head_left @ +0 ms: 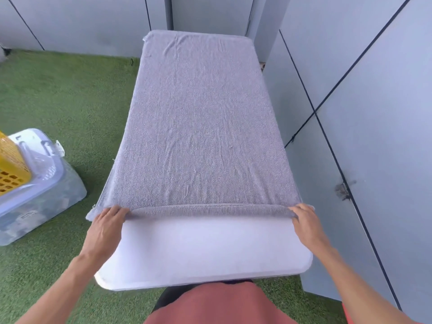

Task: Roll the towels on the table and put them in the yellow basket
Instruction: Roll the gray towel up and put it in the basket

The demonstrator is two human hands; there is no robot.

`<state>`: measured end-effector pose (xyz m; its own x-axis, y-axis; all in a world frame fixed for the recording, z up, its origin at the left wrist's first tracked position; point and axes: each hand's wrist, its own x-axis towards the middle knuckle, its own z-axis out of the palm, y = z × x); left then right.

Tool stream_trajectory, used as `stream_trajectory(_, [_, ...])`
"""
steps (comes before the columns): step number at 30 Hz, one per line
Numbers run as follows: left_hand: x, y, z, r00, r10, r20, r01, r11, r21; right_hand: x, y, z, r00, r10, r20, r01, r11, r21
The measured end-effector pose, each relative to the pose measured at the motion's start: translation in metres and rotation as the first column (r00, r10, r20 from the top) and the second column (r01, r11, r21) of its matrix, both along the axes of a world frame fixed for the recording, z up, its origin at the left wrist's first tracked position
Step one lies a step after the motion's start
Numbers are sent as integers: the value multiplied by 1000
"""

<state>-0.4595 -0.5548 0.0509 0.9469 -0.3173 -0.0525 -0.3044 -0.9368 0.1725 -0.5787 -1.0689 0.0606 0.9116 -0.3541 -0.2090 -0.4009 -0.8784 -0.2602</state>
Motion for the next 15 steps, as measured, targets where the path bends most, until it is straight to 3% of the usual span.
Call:
stream_trajectory(2, [4, 9, 3, 994, -16, -111, 15, 1000, -8, -6, -7, 9, 998, 48, -47, -45, 998, 48])
stream_trajectory(5, [18, 15, 9, 905, 103, -412, -133, 990, -46, -3, -18, 24, 988, 58, -146, -25, 975, 219])
stream_trajectory(7, [29, 11, 12, 868, 154, -471, -255, 954, -157, 6, -21, 31, 987, -90, -133, 132, 926, 354])
stream_trajectory(9, [35, 8, 15, 882, 217, -417, -349, 897, -271, 13, -17, 30, 962, -267, -52, 262, 855, 448])
stream_trajectory(10, [34, 7, 16, 894, 254, -369, -368, 886, -283, 14, -13, 28, 955, -297, 21, 262, 870, 418])
stream_trajectory(12, [23, 6, 13, 957, 248, -152, -274, 943, -188, 10, -2, 18, 963, -215, 165, 191, 971, 146])
stream_trajectory(14, [0, 2, 6, 989, 134, 60, -129, 989, -76, -2, 11, 8, 974, -101, 201, 137, 976, -172])
stream_trajectory(15, [-13, 0, 1, 990, 87, 112, -82, 995, -53, -7, 19, 5, 979, -51, 197, 102, 961, -257])
